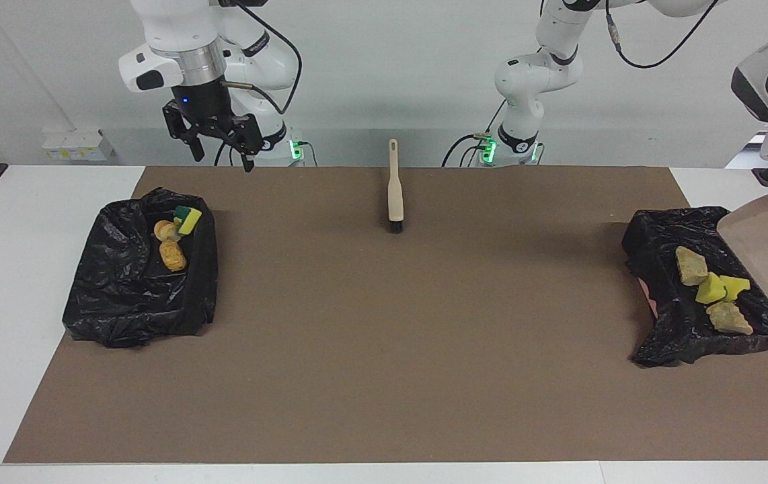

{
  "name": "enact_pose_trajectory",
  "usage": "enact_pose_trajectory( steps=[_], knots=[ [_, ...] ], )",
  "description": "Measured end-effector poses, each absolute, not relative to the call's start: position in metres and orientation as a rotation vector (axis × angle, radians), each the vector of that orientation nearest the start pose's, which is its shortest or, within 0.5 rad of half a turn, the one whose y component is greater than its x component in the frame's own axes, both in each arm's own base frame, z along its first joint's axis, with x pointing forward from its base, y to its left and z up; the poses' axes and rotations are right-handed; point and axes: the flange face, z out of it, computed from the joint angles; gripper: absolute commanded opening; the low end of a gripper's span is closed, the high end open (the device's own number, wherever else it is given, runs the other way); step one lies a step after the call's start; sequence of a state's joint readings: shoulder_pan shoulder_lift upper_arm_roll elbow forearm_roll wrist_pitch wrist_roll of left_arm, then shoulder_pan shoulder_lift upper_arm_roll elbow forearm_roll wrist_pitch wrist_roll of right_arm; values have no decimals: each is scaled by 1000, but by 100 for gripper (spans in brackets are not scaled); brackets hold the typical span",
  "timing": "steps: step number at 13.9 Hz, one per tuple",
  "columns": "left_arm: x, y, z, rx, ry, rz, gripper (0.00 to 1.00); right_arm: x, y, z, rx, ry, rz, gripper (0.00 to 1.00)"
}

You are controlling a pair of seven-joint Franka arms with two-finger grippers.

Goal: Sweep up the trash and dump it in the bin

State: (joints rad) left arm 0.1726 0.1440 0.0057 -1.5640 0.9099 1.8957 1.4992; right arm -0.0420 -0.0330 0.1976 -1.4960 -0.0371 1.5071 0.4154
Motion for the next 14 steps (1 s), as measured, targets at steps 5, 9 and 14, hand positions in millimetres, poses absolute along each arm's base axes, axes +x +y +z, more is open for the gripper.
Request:
enact_pose_trajectory(
  steps=[5, 9, 14],
  knots=[
    [602, 120, 576, -2038, 1517, 558, 0, 534, 66, 672, -3157, 353, -31, 100],
    [592, 98, 556, -2293, 1442, 432, 0, 538, 65, 677, -3153, 352, -41, 100],
    [570, 25, 522, -2587, 1154, 333, 0, 540, 58, 674, -3148, 373, -23, 100]
  ],
)
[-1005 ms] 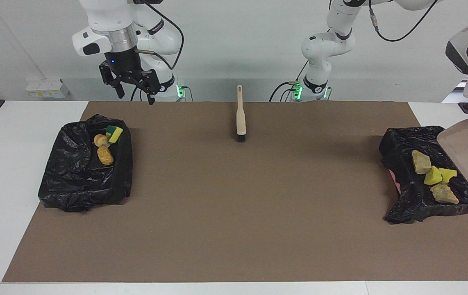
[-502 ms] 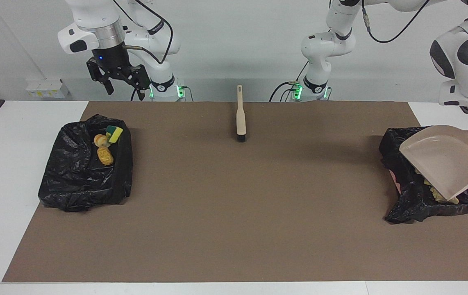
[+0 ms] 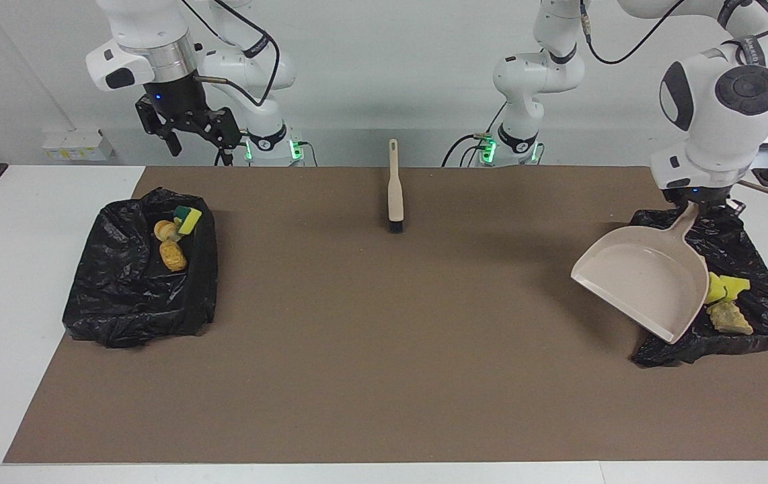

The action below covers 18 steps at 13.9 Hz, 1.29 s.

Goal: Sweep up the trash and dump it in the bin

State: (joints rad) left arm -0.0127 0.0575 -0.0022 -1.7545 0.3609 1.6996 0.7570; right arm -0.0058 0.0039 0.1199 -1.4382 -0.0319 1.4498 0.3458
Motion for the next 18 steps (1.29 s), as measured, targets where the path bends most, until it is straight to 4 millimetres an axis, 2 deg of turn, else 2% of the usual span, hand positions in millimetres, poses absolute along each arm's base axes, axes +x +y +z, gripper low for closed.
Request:
enact_pose_trajectory(
  steps=[3, 5, 10, 13, 15, 18],
  knots=[
    [564, -26, 501, -2733, 990, 306, 0, 539, 61, 672, -3127, 343, -2, 100],
    [557, -66, 493, -2815, 886, 289, 0, 538, 61, 670, -3135, 253, 14, 100],
    [534, -179, 478, -3003, 556, 263, 0, 538, 56, 670, -3139, 206, 15, 100],
    [522, -248, 457, -3088, 375, 221, 0, 539, 54, 670, -3139, 210, 14, 100],
    [513, -294, 439, -3103, 346, 174, 0, 539, 54, 670, -3139, 212, 14, 100],
    [500, -348, 419, -3137, 285, 76, 0, 539, 53, 670, -3138, 214, 14, 100]
  ],
)
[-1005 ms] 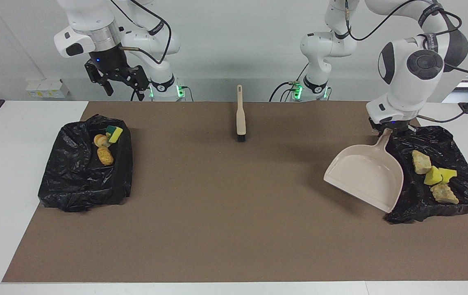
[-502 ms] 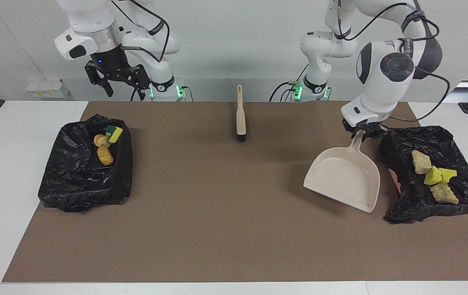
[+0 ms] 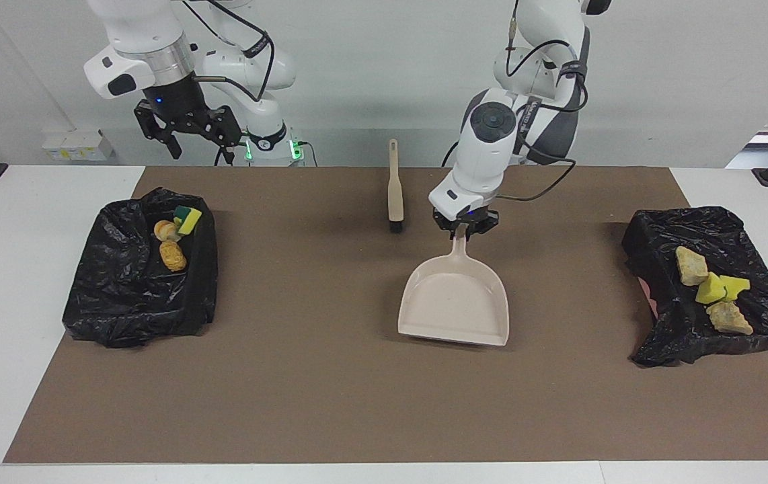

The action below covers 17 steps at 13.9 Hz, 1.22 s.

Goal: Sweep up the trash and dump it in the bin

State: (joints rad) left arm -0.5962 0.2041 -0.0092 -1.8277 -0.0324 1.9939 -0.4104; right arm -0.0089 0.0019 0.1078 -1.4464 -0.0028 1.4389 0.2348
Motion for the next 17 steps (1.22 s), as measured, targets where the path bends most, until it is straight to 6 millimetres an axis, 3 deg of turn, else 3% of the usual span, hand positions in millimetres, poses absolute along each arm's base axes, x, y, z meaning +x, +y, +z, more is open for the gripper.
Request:
enact_pose_trajectory(
  steps=[2, 5, 6, 7, 10, 13, 15, 17],
  knots=[
    [492, -381, 400, -3163, 259, 11, 0, 539, 45, 670, -3137, 236, 14, 100],
    [492, -406, 366, -3203, 200, -33, 0, 540, 36, 670, -3135, 263, 15, 100],
    [488, -417, 353, -3214, 175, -43, 19, 540, 36, 670, -3134, 263, 14, 100],
    [484, -427, 344, -3223, 153, -57, 99, 540, 37, 670, -3134, 262, 14, 100],
    [484, -434, 343, -3237, 145, -86, 100, 540, 37, 670, -3134, 262, 15, 100],
    [500, -417, 365, -3248, 87, -126, 100, 540, 37, 669, -3135, 262, 18, 100],
    [517, -391, 385, -3253, 8, -153, 100, 539, 37, 669, -3135, 262, 20, 100],
    [546, -346, 396, -3252, -96, -178, 100, 539, 36, 669, -3135, 264, 22, 100]
  ],
)
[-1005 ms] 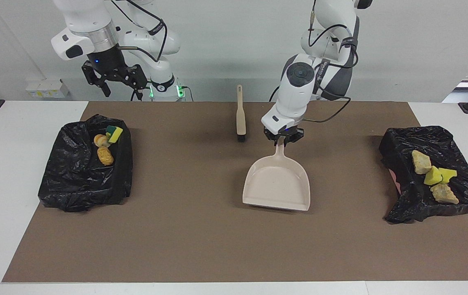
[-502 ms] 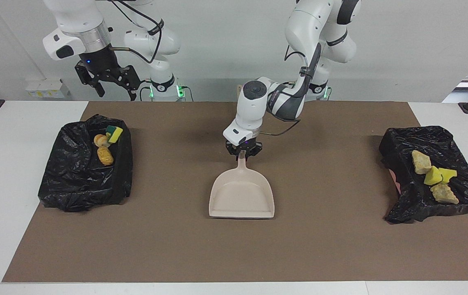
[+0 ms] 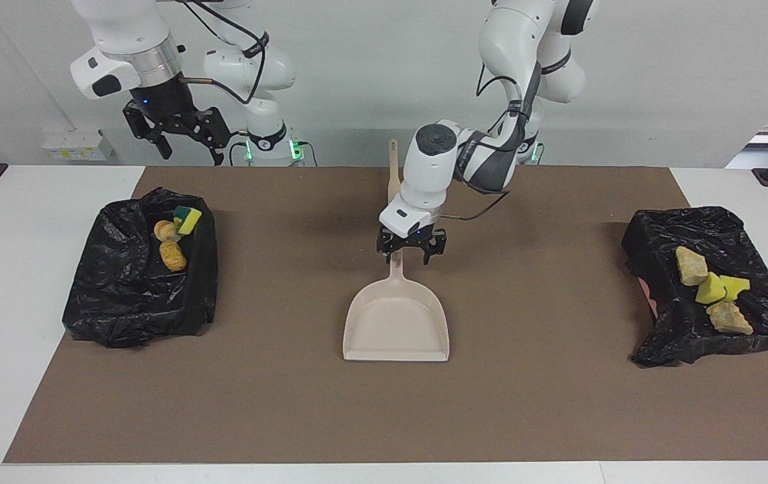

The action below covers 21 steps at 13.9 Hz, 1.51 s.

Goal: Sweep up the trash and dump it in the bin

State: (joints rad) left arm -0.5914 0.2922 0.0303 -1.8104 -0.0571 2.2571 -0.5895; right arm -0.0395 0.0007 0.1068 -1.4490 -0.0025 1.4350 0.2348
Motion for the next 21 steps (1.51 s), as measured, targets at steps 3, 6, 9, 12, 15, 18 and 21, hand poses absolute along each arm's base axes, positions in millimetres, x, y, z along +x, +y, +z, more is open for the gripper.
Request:
enact_pose_trajectory(
  steps=[3, 6, 9, 12, 15, 18, 21],
  knots=[
    [578, -287, 399, -3236, -38, -193, 100, 539, 34, 669, -3134, 270, 23, 100],
    [605, -227, 410, -3212, 86, -177, 100, 539, 34, 669, -3134, 270, 22, 100],
    [622, -164, 437, -3193, 191, -175, 100, 539, 34, 669, -3134, 270, 22, 100],
    [623, -112, 477, -3184, 223, -150, 100, 539, 34, 669, -3134, 270, 21, 100],
    [617, -62, 513, -3183, 157, -86, 100, 539, 34, 670, -3133, 269, 21, 100],
    [605, -23, 540, -3183, 71, -34, 100, 539, 34, 670, -3133, 269, 21, 100],
    [586, -2, 566, -3186, 16, -1, 100, 539, 34, 670, -3133, 269, 21, 100]
  ],
)
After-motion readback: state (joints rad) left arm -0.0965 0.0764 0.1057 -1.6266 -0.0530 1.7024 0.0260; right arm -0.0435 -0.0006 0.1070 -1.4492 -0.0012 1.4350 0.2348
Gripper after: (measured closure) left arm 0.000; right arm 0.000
